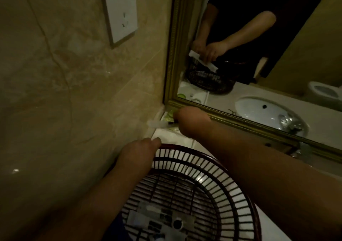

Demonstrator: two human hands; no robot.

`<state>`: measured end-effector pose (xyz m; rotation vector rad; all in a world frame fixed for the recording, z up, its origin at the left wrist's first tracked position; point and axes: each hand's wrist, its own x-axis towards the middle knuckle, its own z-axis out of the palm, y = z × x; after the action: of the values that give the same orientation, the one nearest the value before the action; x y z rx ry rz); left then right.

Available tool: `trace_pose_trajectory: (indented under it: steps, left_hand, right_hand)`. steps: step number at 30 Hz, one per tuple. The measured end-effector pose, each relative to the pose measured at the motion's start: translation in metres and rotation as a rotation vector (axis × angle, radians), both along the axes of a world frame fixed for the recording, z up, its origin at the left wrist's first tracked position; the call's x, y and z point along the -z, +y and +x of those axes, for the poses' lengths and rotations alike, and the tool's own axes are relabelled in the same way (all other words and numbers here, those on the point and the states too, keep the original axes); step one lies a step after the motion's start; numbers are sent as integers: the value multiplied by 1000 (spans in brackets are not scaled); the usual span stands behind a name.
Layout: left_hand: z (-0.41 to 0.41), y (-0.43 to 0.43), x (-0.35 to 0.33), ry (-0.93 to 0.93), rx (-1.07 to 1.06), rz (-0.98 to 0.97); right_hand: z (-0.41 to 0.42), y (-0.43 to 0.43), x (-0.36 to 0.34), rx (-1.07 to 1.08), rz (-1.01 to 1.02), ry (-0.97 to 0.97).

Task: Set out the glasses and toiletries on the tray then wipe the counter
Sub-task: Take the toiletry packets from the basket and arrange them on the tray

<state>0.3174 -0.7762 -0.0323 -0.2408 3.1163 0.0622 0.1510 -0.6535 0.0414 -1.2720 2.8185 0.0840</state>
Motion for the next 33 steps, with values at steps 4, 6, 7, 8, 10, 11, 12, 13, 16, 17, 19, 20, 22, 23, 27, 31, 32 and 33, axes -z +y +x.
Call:
trace_pose_trajectory:
  steps: [4, 6, 7, 8, 10, 11, 12, 13, 16, 17, 19, 20, 22, 23, 27, 31, 32, 33]
  left_hand:
    - [0, 3, 1, 24, -37, -15]
    - [1, 4, 2, 39, -46, -5]
    - [1, 4, 2, 44, -52, -2]
    - [2, 4, 2, 46, -55, -2]
    - [2, 3, 1, 51, -50, 0]
    - [2, 3, 1, 54, -49, 4]
    - [2, 3, 1, 57, -51, 13]
    - [2, 3, 1, 65, -56, 24]
    - [4, 4, 2, 109, -72, 63]
    - [5, 4, 2, 131, -73, 73]
    - [6, 4, 3, 199, -50, 64]
    - [7, 4, 4, 234, -33, 64]
    - [8, 3, 5, 277, -8, 71]
    - [8, 3, 6, 287, -4, 69]
    - [9, 2, 4, 260, -21, 46]
    - [5, 3, -1, 120, -82, 12]
    - [3, 3, -1, 86, -101, 7]
    - [2, 4, -2, 64, -110, 3]
  right_hand:
    - [-23, -19, 43, -185, 150, -38]
    - [-32, -28, 65, -250, 175, -81]
    - [-36, -33, 77, -275, 177, -107]
    - [-39, -37, 88, -291, 176, -131]
    - [-44, -45, 109, -302, 171, -177]
    - [-47, -49, 118, -301, 165, -206]
    - [-49, -52, 125, -299, 158, -236]
    - [-51, -56, 131, -296, 153, -260]
    - [-56, -65, 141, -299, 168, -303]
    - [-57, -67, 144, -301, 175, -313]
    - [-59, -71, 151, -293, 177, -355]
    - [-59, -73, 153, -276, 173, -390]
    - [-60, -77, 156, -236, 150, -461]
    - [-60, -79, 157, -217, 140, -492]
    - [-61, -77, 154, -118, 124, -650]
    - [-62, -66, 136, -91, 76, -690]
    - [-60, -63, 128, -86, 44, -678]
    - [-58, -59, 118, -71, 1, -670]
